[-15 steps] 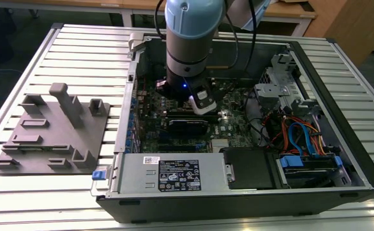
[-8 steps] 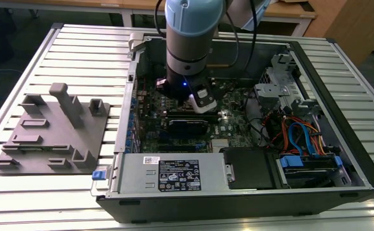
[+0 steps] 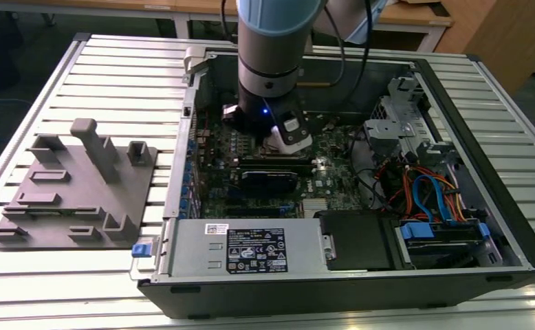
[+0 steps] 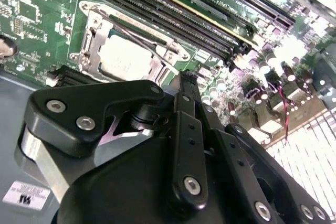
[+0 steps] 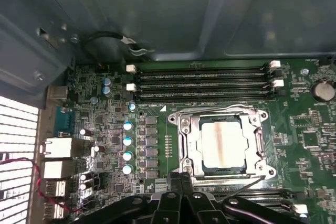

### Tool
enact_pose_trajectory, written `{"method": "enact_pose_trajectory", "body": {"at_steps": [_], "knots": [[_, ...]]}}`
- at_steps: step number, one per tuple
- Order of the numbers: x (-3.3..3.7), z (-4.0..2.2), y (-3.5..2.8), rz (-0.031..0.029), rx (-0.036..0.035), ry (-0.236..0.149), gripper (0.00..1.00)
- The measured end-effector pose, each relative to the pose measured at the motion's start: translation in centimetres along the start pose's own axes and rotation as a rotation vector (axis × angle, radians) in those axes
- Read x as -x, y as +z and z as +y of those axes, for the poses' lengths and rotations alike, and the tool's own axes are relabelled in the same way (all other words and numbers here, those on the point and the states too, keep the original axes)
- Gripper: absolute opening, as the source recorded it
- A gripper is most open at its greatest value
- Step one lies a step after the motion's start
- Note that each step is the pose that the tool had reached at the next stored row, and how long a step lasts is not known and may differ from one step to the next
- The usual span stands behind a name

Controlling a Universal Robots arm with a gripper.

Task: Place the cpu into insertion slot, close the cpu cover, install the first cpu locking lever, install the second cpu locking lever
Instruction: 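Install the second cpu locking lever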

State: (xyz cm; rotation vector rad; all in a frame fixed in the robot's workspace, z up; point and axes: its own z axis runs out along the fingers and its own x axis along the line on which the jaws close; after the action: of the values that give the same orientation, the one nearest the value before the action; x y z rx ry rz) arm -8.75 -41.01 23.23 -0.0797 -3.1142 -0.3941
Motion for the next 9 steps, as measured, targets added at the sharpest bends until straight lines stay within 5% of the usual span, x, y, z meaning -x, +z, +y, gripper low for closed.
{"method": "enact_pose_trajectory", "body": {"at_steps": [5, 9], "knots": [[0.07, 0.24, -0.78, 0.0001, 0.0000, 0.000, 0.11], [1.00, 0.31, -0.78, 0.0002, -0.0016, 0.001, 0.11]]}}
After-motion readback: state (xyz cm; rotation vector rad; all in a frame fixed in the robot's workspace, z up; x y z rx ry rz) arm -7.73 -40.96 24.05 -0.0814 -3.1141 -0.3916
